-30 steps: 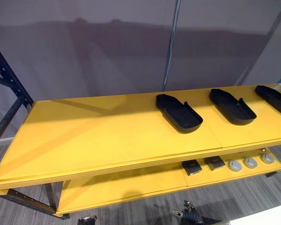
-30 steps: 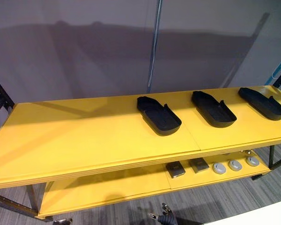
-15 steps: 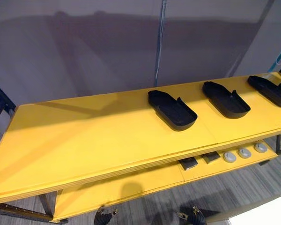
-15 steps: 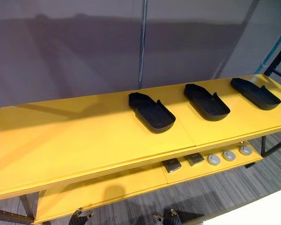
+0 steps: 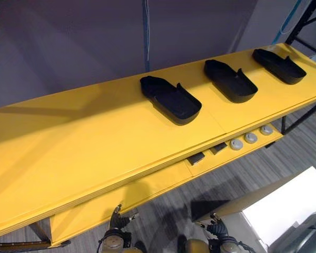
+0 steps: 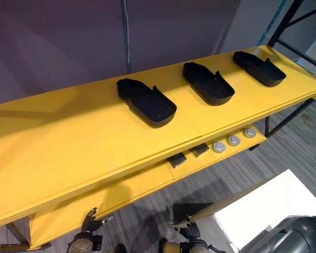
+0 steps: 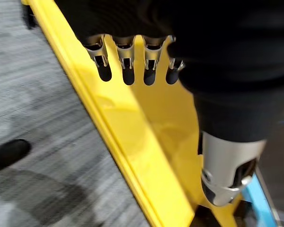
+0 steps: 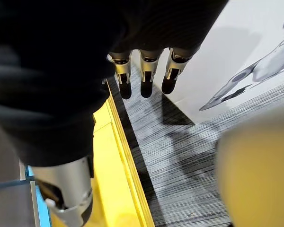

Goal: Walk over and take plastic housings, then place them on the shelf

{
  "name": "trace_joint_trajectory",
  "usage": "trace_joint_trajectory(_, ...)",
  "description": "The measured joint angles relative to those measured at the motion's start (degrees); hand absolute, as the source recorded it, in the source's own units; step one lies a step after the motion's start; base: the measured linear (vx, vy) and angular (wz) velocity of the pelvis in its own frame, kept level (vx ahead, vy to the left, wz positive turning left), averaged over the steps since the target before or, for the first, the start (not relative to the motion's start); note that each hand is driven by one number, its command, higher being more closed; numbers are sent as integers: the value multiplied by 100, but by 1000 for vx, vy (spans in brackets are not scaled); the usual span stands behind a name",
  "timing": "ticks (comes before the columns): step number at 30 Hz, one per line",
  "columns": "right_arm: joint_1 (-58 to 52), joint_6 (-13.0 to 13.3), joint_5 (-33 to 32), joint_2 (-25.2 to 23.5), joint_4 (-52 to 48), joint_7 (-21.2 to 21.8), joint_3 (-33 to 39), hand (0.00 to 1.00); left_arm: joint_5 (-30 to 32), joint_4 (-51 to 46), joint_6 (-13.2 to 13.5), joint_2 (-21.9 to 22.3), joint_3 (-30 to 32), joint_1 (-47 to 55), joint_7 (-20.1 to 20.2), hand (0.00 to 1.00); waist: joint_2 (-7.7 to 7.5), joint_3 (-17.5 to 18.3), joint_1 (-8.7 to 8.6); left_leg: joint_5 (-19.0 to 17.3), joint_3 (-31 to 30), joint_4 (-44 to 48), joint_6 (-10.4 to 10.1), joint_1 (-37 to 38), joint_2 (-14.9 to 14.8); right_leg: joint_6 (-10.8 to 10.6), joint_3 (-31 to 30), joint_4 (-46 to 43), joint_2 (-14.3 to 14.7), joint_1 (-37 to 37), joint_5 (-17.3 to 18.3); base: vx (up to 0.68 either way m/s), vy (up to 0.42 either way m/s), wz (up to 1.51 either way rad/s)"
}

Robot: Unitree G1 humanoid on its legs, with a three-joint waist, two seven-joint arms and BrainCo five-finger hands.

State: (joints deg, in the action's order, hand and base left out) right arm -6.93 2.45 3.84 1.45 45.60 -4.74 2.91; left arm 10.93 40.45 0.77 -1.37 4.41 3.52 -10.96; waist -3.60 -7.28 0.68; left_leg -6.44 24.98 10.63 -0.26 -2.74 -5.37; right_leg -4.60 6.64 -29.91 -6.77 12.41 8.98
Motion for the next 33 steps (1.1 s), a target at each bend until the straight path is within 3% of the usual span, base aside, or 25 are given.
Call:
trace_joint_trajectory(2, 164, -1, 2, 124, 126, -1, -111, 0, 4, 9, -37, 43, 88, -67, 13, 0, -73, 2, 18, 99, 9, -20, 61, -9, 102, 28, 5, 599, 84, -116, -34, 37, -43, -54)
trace_joint_trajectory(3, 314, -2, 2, 221, 263, -10, -195, 0, 4, 0, -52, 80, 190, -77, 7, 0, -79, 46, 41, 154, 251, -130, 98, -12, 65, 195, -34, 1491, 212, -392, -289, -6, 10, -104)
trace_joint_trajectory(4, 456, -1, 3, 274, 336, -17, -258, 0, 4, 1, -51, 91, 245, -95, 5, 0, -38, 70, 82, 171, 410, -182, 83, -12, 16, 232, -144, 1944, 307, -484, -538, -80, 57, -156)
trace_joint_trajectory(5, 737, 1, 3, 342, 445, -27, -381, 0, 2, 13, -52, 131, 349, -101, 5, 0, 3, 95, 162, 215, 794, -306, 96, -28, -148, 220, -279, 2774, 487, -624, -1155, -137, 56, -179)
trace_joint_trajectory(6, 943, 0, 5, 294, 469, -32, -387, 0, -2, 119, -75, 98, 438, -183, 1, 0, -34, 90, 181, 204, 1165, -342, 67, -20, -245, 459, 151, 2259, 443, -418, -756, -153, 20, -174)
trace_joint_trajectory(8, 1038, 1, 50, 220, 470, -31, -387, 0, -2, 141, -136, 33, 382, -160, 3, 0, -57, 93, 204, 203, 1631, -326, 68, 154, -248, 341, 597, 1464, 250, -304, -223, -100, -63, -132)
trace_joint_trajectory(9, 1049, 4, 125, 193, 466, -31, -391, 0, -2, 155, -146, 29, 366, -98, 0, 0, -71, 106, 226, 200, 1907, -277, 69, 303, -249, 316, 808, 1487, 147, -434, -201, -109, -75, -153)
trace_joint_trajectory(11, 1008, 5, 176, 231, 476, -42, -400, 0, -3, 298, -148, 65, 329, -30, 4, 0, 69, 149, 131, 166, 2263, -253, 29, 487, -362, 475, 846, 1746, 258, -494, -194, -118, -67, -110)
trace_joint_trajectory(13, 896, -4, 249, 188, 577, -68, -412, 0, -9, 364, -128, 85, 257, -54, -3, 0, 164, 114, 185, 185, 2745, -311, -182, 710, -596, 697, 2096, 1608, -64, -683, -176, -49, -65, -104)
trace_joint_trajectory(14, 877, -3, 249, 147, 575, -70, -415, 0, -8, 425, -133, 47, 256, -39, -1, 0, 87, 72, 162, 158, 2862, -193, -223, 777, -645, 649, 2216, 1558, -144, -699, -247, -38, -130, -111)
trace_joint_trajectory(15, 795, 2, 249, 102, 542, -72, -436, 0, -3, 626, -164, -17, 241, -41, 5, 0, 84, 17, 82, 37, 2940, 343, -330, 786, -985, 642, 2035, 1630, 63, -756, -279, -31, -164, -65)
trace_joint_trajectory(16, 741, 2, 248, 101, 540, -75, -447, 0, 4, 694, -171, -17, 224, -38, 6, 0, 106, -16, 15, -37, 2933, 620, -319, 784, -1204, 643, 1993, 1765, 218, -855, -302, -21, -263, -91)
trace_joint_trajectory(17, 600, 2, 246, 103, 544, -83, -538, 0, 57, 790, -188, -22, 181, -27, 8, 0, 100, -22, 21, -118, 2822, 1347, -229, 707, -1693, 801, 1734, 2083, 535, -1033, -428, 53, -270, -112)
trace_joint_trajectory(18, 534, 4, 245, 82, 543, -86, -532, 0, 65, 812, -196, -4, 127, -28, 9, 0, 113, -47, 26, -233, 2462, 1843, -201, 567, -1953, 977, 1427, 2197, 723, -1060, -558, 52, -228, -118)
trace_joint_trajectory(19, 530, 4, 245, 86, 545, -89, -523, 0, 67, 812, -195, 3, 113, -28, 10, 0, 120, -65, 36, -274, 2289, 1890, -244, 548, -1955, 983, 1338, 2196, 745, -1062, -563, 45, -100, -132)
trace_joint_trajectory(20, 516, 3, 244, 133, 550, -112, -513, 0, 92, 818, -194, 58, 65, -14, 16, 0, 154, -126, 29, -468, 1414, 2017, -379, 407, -1777, 1031, 981, 2171, 838, -1058, -591, -2, 10, -150)
trace_joint_trajectory(21, 477, 4, 243, 168, 558, -121, -512, 0, 106, 811, -176, 75, 66, -18, 9, 0, 170, -149, 26, -584, 358, 2047, -534, 241, -1409, 1004, 628, 2156, 900, -1064, -598, -5, 28, -167)
trace_joint_trajectory(22, 449, 4, 243, 186, 565, -122, -512, 0, 102, 812, -167, 78, 63, -14, 0, 0, 182, -155, 26, -623, -153, 2035, -593, 175, -1198, 975, 448, 2171, 933, -1088, -615, 19, 26, -165)
trace_joint_trajectory(24, 354, 3, 198, 253, 716, -122, -453, 0, 34, 818, -133, 92, -22, 2, -30, 0, 262, -194, 3, -714, -1760, 1740, -737, 60, -508, 892, -25, 2279, 1026, -1247, -709, 58, 35, -128)
trace_joint_trajectory(26, 337, 6, 207, 280, 717, -136, -362, 0, -20, 830, -107, 140, -57, -41, -42, 0, 336, -195, 0, -701, -2319, 1404, -720, -12, -306, 813, -241, 2415, 1100, -1288, -778, 50, 87, -72)
trace_joint_trajectory(28, 281, 21, 200, 326, 734, -153, -195, 0, -65, 1019, -71, 179, -145, -66, -43, 0, 538, -145, 3, -358, -2335, 696, -441, 82, -345, 746, -471, 2540, 1221, -1326, -823, 85, 170, -61)
trace_joint_trajectory(33, 153, 77, -79, 177, 729, -202, 186, 0, -70, 1331, -86, 20, -135, -97, -48, 0, 473, -93, -35, -110, -1973, -224, -276, 575, -45, 626, -713, 2782, 940, -1440, -924, 132, 167, -24)
